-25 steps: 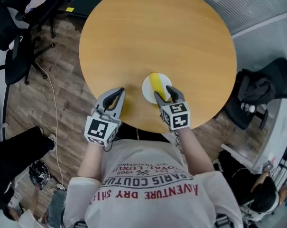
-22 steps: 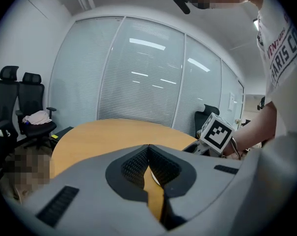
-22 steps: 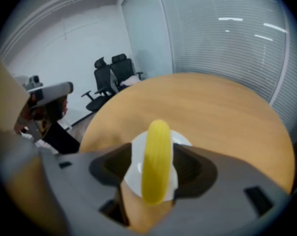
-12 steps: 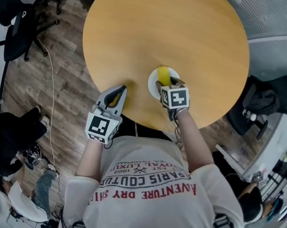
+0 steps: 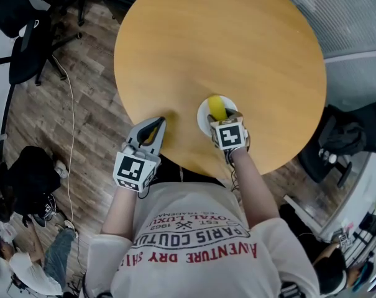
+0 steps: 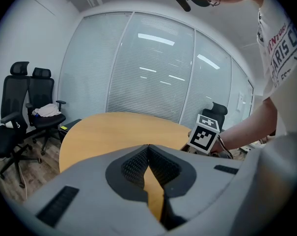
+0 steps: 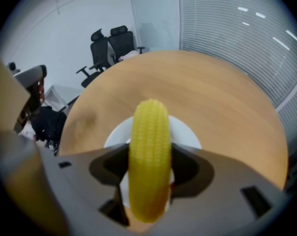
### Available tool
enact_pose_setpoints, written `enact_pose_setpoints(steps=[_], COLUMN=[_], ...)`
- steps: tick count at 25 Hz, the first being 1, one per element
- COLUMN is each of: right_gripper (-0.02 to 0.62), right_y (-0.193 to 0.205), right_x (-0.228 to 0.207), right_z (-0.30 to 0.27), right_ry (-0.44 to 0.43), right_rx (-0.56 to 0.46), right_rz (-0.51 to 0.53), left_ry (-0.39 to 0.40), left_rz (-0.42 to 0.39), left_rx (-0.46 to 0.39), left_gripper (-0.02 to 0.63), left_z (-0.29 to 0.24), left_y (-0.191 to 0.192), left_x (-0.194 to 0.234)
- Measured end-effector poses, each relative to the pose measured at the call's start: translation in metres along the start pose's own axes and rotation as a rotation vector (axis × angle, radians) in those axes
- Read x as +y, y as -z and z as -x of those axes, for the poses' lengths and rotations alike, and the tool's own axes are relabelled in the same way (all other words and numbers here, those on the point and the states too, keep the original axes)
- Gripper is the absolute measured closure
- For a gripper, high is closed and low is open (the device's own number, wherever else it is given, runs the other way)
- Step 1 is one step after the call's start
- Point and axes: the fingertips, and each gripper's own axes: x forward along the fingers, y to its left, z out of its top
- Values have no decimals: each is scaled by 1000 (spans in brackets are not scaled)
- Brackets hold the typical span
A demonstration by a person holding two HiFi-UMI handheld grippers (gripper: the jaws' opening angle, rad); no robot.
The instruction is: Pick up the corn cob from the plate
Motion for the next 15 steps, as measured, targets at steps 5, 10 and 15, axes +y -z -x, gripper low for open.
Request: enact_pose_setpoints(steps=[5, 10, 15], right_gripper=[327, 327, 327], right_y=[3, -24, -53], right_x=[-3, 9, 10], right_z=[7, 46, 97], right_ry=[-15, -15, -9], right_rx=[-6, -171, -363], right_rz=[-12, -24, -63], left_ry=[14, 35, 75], left_rz=[-23, -56, -104], left_rx=[-6, -8, -31], left_gripper=[571, 571, 571], left_z=[-2, -2, -3], left_y=[-11, -24, -47], left_x=[-4, -6, -17])
